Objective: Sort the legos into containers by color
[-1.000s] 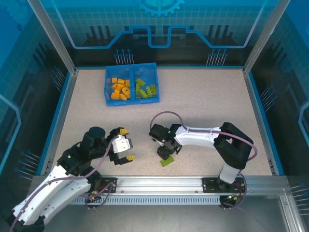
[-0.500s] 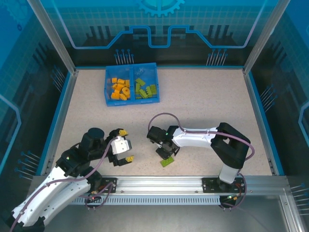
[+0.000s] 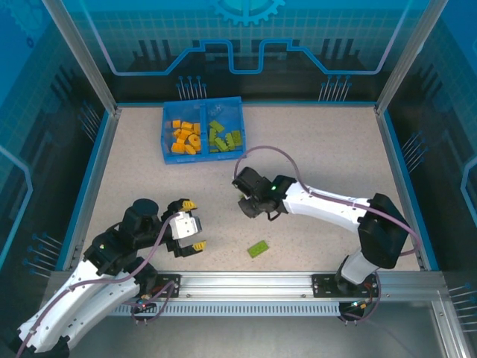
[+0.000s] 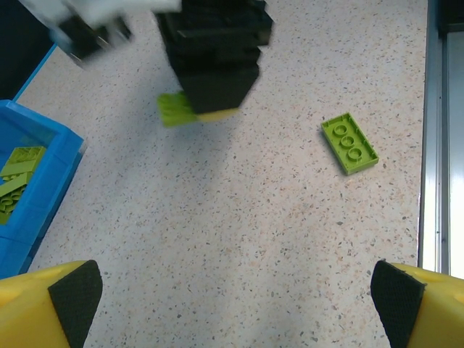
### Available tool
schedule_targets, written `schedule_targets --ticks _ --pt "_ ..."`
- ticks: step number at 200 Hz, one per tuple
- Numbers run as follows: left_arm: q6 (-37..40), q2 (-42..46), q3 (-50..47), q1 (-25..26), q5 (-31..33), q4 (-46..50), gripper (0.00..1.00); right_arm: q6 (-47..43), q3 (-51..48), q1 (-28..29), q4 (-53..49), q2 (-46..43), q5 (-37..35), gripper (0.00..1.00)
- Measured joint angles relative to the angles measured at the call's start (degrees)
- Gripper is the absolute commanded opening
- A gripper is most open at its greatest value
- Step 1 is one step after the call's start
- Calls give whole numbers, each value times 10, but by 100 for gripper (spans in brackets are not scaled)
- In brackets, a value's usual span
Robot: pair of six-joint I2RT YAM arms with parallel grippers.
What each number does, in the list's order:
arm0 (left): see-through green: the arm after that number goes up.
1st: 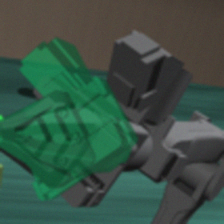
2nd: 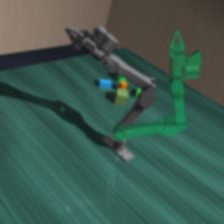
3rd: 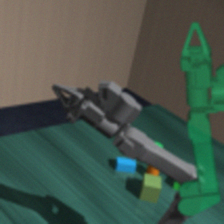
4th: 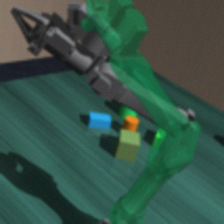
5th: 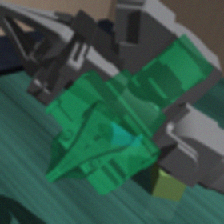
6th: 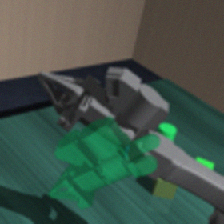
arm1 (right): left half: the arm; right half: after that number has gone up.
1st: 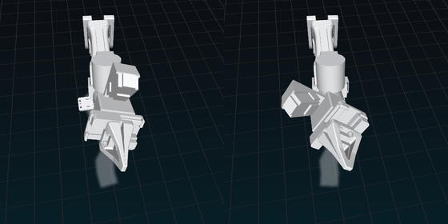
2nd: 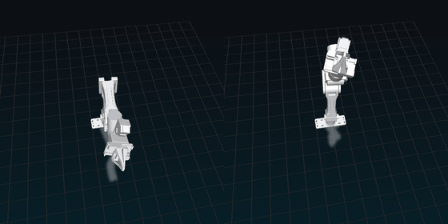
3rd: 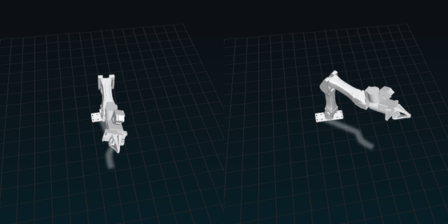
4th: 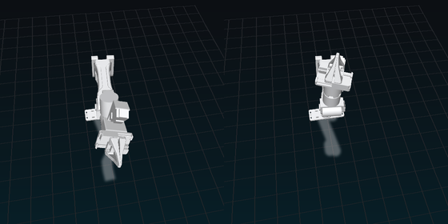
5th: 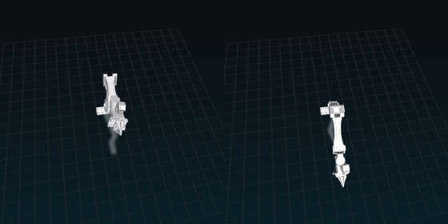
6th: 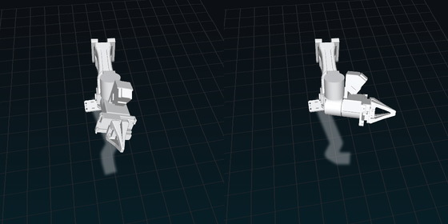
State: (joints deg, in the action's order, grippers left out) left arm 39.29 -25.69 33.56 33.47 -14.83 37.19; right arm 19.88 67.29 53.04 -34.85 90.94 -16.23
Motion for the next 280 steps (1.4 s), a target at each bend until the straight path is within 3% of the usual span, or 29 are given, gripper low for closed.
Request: schedule_targets --ticks 38,66,107,175,234,280 --pt "-15 0 -7 0 25 -29 99 -26 94 -44 40 15 -5 33" --pt "-30 7 -12 0 43 -42 99 -53 209 -75 74 90 -12 32" --pt "-39 21 -12 0 65 -59 99 -95 424 -113 88 270 -28 32" --pt "-45 23 -12 0 70 -62 99 -156 914 -156 -2 632 -37 33" --pt "-47 14 -16 0 65 -63 99 -184 919 -161 -2 664 -27 60" --pt "-47 7 -19 0 65 -63 99 -182 915 -162 -16 642 -18 49"
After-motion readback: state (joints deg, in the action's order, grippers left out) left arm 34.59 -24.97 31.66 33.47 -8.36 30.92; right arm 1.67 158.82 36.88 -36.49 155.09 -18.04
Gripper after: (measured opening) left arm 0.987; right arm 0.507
